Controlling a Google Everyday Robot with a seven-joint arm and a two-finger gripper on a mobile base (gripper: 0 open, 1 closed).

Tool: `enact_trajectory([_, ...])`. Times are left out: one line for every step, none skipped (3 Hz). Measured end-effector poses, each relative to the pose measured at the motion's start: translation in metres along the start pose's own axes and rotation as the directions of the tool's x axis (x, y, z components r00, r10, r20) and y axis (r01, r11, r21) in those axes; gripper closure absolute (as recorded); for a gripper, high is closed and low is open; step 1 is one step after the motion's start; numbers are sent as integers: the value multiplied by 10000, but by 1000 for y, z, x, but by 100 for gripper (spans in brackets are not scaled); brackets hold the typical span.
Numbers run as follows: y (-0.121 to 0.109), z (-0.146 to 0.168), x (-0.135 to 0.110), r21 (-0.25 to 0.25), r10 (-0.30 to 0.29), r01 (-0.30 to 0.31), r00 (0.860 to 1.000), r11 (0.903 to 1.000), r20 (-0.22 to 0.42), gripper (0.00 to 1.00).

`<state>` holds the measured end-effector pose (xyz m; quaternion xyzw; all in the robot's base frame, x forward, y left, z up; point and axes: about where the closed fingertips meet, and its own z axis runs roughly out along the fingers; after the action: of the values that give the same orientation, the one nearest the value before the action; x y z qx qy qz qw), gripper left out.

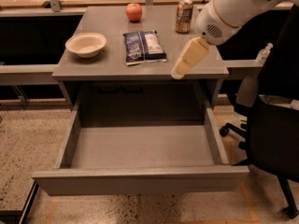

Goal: Place blue chip bag into top drawer

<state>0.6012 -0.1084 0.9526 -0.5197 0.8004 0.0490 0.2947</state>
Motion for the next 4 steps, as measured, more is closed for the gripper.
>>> enact_trajectory([-32, 34, -29, 12, -52, 51, 9993, 10000, 375, 0])
enact_trajectory([-67, 67, -54, 198, -58, 36, 9939, 9998, 1104, 0])
enact_trajectory([-75, 75, -58, 233, 60, -91, 9913, 9997, 1318, 0])
enact_trajectory([-77, 88, -62, 73, 613, -637, 9812, 9979, 1829, 0])
